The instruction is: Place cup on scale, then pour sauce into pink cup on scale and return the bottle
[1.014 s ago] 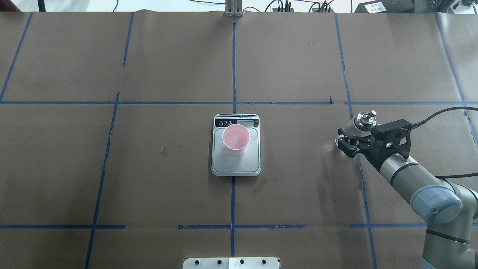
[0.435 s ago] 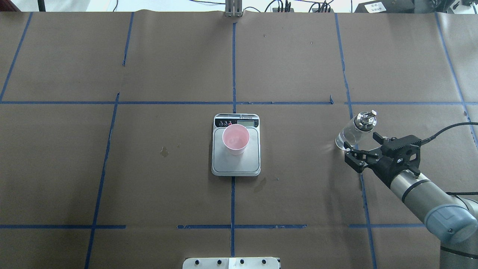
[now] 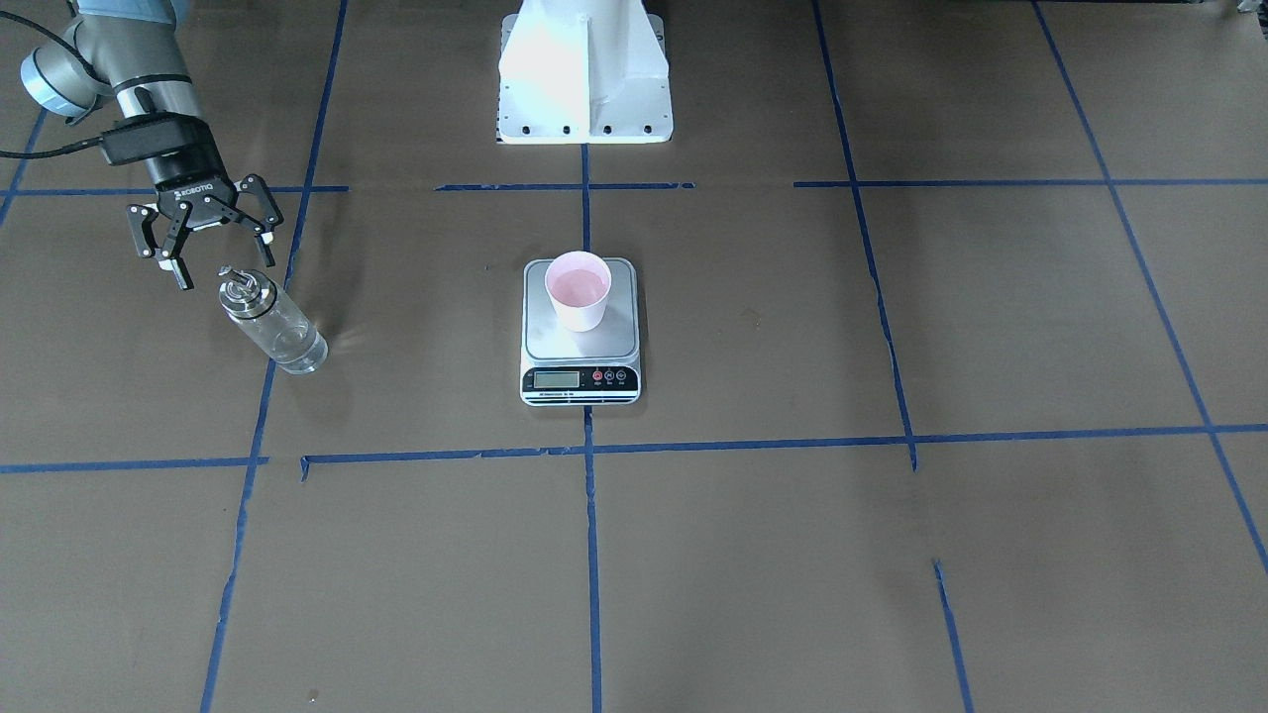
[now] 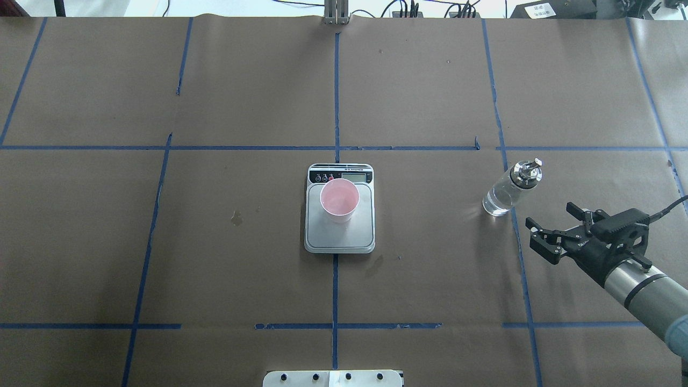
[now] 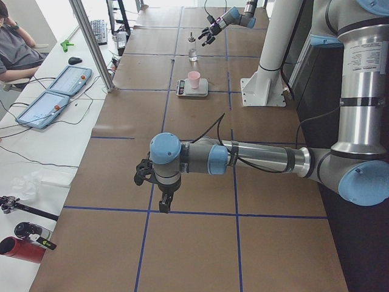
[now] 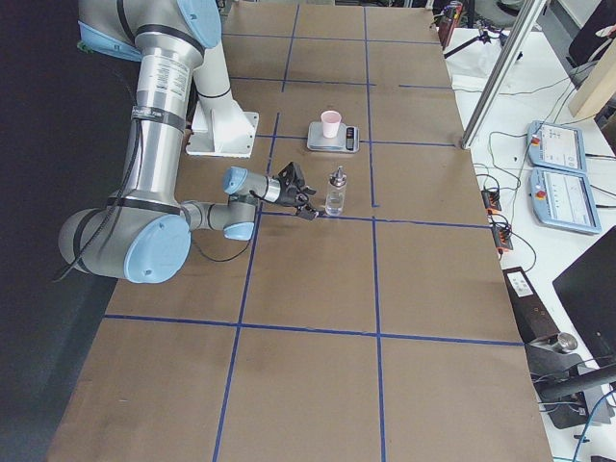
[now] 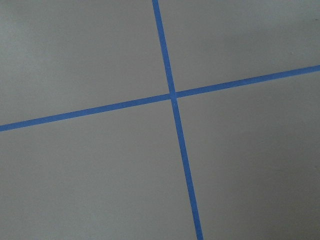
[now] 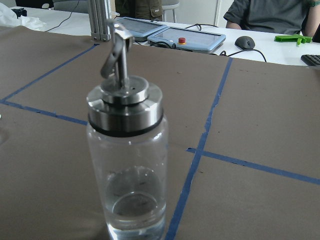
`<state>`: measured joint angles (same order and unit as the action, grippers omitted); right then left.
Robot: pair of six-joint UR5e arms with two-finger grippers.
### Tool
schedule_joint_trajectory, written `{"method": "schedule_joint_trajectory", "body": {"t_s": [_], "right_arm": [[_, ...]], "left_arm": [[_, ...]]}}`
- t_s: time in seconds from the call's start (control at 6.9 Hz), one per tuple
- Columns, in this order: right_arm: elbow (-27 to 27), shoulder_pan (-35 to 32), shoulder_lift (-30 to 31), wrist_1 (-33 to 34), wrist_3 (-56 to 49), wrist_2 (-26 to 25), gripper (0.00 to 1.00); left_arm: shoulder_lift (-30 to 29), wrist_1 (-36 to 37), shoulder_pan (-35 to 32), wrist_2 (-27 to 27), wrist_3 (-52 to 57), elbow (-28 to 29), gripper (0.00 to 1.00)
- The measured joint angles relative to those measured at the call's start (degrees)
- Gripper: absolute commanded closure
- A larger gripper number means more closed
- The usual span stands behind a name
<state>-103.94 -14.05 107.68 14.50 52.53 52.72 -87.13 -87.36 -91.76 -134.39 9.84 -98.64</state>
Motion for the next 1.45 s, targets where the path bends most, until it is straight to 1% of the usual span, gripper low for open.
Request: {"method": "schedule_joint_trajectory", "body": {"t_s": [0.14,0.29,0.43,0.58,0.72,0.87,1.01,1.16,1.45], "right_arm": [[0.24,-1.20,0.63,-0.58,-0.77,3.18,0.00],[0.53,-5.08,0.75,-0.54,-2.05,8.61,0.00],[1.06,-11.93,0.64,-0.02,-4.02,17.00,0.00],[1.77,-20.36,0.21,1.55,-6.66,26.85,0.00],[2.14,-29.74,-0.82,5.07,-10.87,37.03,0.00],[2.28,-38.68,-2.48,10.52,-15.75,46.59,0.00],[2.30,-46.90,-4.78,18.09,-20.56,55.68,0.00],[2.28,-52.75,-6.93,26.44,-25.48,61.86,0.00],[2.18,-61.27,-10.17,45.03,-33.49,67.13,0.00]], "left_arm": [[0.01,0.00,0.00,0.00,0.02,0.02,0.00],[0.02,-0.02,0.00,0.00,0.06,0.01,0.00],[0.03,-0.21,0.02,0.00,0.08,0.00,0.00],[0.03,-0.62,0.06,-0.02,0.09,0.00,0.00],[0.06,-0.94,0.08,-0.06,0.09,0.04,0.00],[0.12,-1.08,0.08,-0.06,0.09,0.12,0.00],[0.16,-1.15,0.09,-0.03,0.09,0.16,0.00],[0.19,-1.20,0.09,-0.01,0.09,0.18,0.00],[0.20,-1.23,0.09,0.00,0.09,0.20,0.00]]}}
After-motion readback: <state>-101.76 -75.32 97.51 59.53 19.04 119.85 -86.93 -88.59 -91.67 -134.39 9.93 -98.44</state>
